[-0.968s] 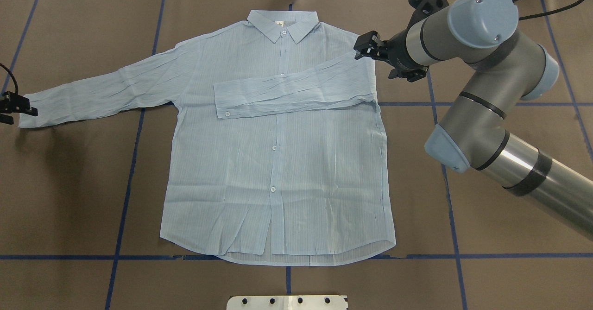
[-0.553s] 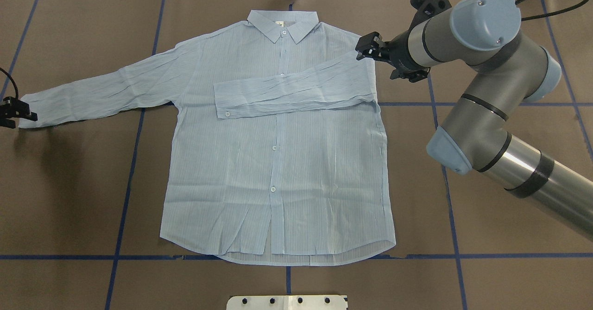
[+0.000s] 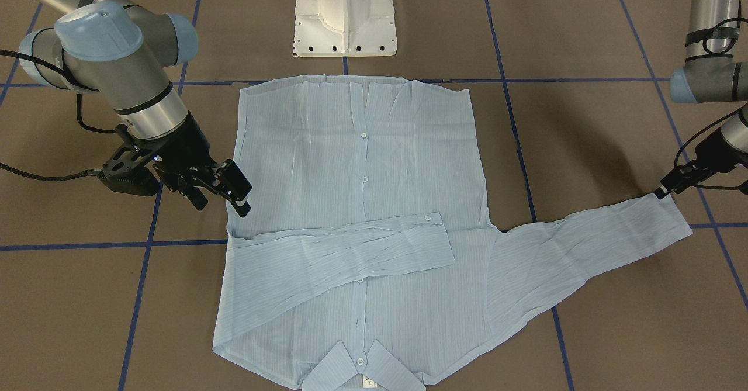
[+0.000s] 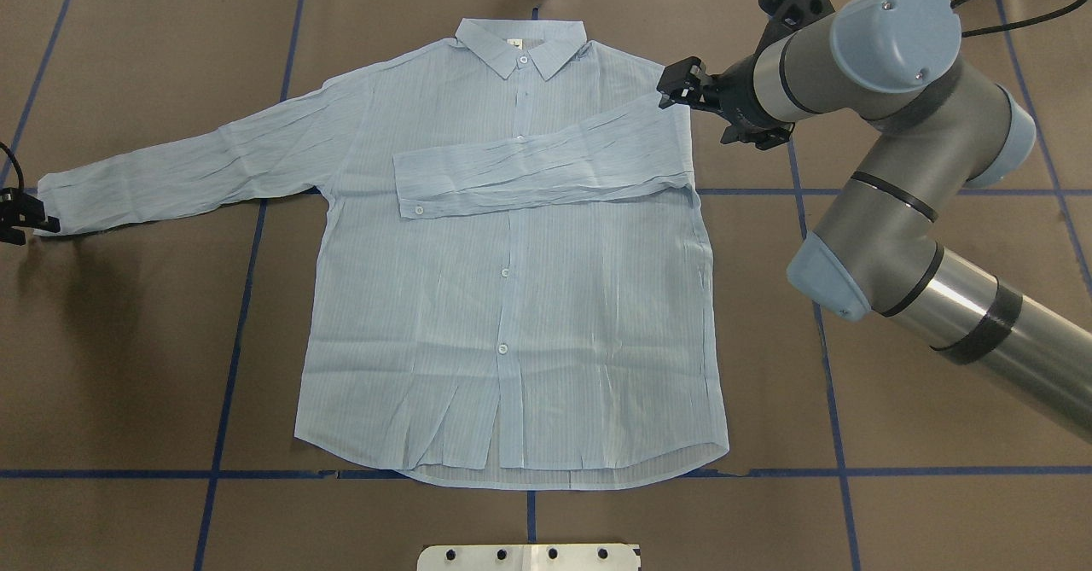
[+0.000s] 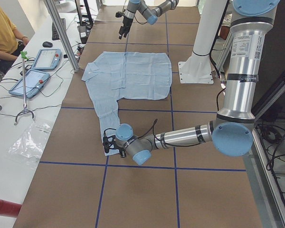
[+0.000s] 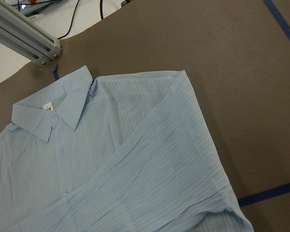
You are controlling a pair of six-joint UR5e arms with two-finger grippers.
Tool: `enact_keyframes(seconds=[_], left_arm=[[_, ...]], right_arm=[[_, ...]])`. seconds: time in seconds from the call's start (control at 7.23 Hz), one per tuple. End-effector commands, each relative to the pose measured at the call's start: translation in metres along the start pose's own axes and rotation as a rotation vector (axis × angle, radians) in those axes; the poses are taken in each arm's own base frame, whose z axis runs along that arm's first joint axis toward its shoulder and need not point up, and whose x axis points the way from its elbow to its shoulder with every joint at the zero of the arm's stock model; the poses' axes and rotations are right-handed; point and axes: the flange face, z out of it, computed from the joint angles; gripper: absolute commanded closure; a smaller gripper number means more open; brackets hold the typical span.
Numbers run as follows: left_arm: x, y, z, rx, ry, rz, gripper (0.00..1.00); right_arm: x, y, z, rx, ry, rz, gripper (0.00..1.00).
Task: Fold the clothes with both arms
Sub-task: 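Grasp the other sleeve cuff with the left gripper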
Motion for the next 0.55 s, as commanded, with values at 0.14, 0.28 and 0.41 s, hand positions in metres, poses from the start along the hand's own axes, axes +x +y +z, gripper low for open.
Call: enact_keyframes(seconds=[0.14,0.28,0.41], left_arm=[[-0.0004,0.0002,0.0001,-0.001,-0.001,-0.007,0.91],[-0.0001,0.0007,0.0001,-0.006,0.002,-0.007,1.00],[0.0016,0.0011,-0.0006,-0.010,0.007,-0.005,1.00]], right_arm=[[0.0085,-0.0006,-0.0018,0.006,0.004,0.002,0.01],[0.0168,-0.0015,0.0003,0.003,0.014,-0.007,0.01],[0.0163,-0.0013,-0.0005,0.003,0.011,-0.017,0.01]])
